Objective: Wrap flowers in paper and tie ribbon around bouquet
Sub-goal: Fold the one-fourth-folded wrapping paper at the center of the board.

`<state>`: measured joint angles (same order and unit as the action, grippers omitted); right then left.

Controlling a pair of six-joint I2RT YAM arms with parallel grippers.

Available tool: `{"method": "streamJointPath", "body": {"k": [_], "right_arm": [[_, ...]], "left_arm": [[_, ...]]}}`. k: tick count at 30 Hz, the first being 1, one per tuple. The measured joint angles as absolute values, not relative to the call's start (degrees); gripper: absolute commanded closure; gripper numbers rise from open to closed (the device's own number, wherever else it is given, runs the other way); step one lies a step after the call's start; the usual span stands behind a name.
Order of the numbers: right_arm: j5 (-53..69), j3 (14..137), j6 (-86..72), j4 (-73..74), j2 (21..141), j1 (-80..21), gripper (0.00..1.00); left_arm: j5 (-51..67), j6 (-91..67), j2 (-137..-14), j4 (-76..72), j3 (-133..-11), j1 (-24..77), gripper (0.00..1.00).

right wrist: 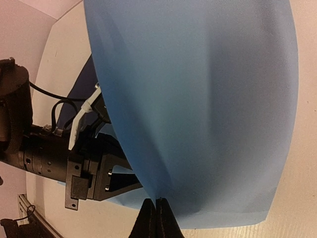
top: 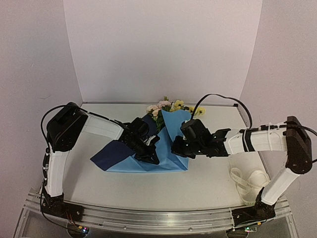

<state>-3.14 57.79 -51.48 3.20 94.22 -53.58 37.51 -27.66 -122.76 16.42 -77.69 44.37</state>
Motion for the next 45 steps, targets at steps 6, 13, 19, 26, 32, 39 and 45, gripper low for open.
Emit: {"method": "streamJointPath", "body": {"k": [6, 13, 19, 26, 32, 39, 45], "right_arm": [[1.14, 61.05, -52.06, 2.52, 99.99, -53.74, 1.00], [4.26, 63.24, -52.84, 1.85, 104.32, -53.74, 1.00], [5.15, 63.71, -53.01, 1.32, 105.94, -53.74, 1.00], [5.48, 64.14, -53.01, 0.99, 106.94, -53.74, 1.00], [5.50, 64.38, -53.01, 0.93, 106.94, -53.74, 1.00], [5.51, 64.69, -53.01, 0.92, 107.38, -53.74, 1.00], [5.65, 65.04, -52.99, 0.91, 107.85, -53.74, 1.00]], "left_arm": [[36.84, -28.99, -122.78, 14.90, -77.67, 44.04, 0.95], [35.21, -30.67, -122.18, 12.91, -76.18, 42.97, 0.94], [32.96, -32.20, -117.34, 12.87, -72.80, 41.24, 0.86], [30.58, -36.52, -107.66, 9.67, -67.57, 37.92, 0.66], [29.74, -42.04, -102.91, 3.36, -64.66, 34.14, 0.46], [30.01, -46.32, -106.77, -4.12, -66.18, 34.31, 0.46], [30.02, -47.25, -111.91, -5.48, -69.76, 34.30, 0.55]]}}
